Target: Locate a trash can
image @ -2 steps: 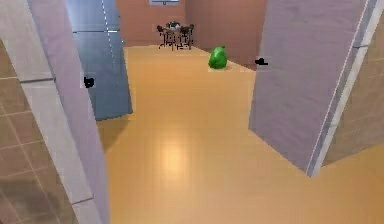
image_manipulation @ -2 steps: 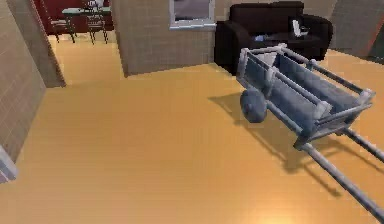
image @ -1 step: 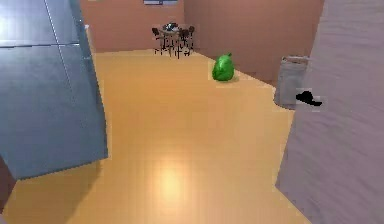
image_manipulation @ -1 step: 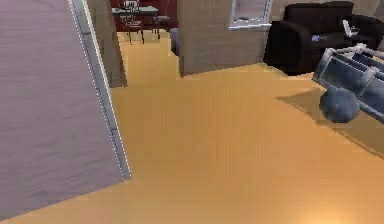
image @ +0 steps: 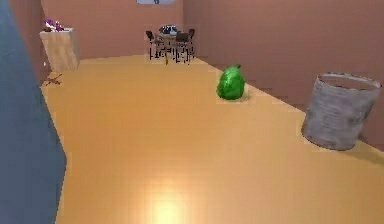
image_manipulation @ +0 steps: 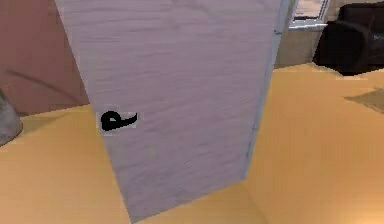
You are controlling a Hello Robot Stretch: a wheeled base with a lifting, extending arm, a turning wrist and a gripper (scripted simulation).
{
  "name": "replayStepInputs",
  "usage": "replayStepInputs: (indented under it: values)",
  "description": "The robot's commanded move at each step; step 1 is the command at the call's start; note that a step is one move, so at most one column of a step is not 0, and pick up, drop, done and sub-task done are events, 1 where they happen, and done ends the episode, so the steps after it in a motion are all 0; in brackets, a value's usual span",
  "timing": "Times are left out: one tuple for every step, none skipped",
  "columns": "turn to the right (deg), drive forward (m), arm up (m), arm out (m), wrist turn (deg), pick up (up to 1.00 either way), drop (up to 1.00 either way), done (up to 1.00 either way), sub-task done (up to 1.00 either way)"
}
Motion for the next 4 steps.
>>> replayStepInputs:
  values:
    - [0.0, 0.90, 0.00, 0.00, 0.0, 0.00, 0.00, 0.00, 0.00]
    - [45.0, 0.00, 0.00, 0.00, 0.0, 0.00, 0.00, 0.00, 0.00]
    - [36.0, 0.00, 0.00, 0.00, 0.0, 0.00, 0.00, 0.00, 0.00]
    - [0.0, 0.80, 0.00, 0.00, 0.0, 0.00, 0.00, 0.00, 0.00]
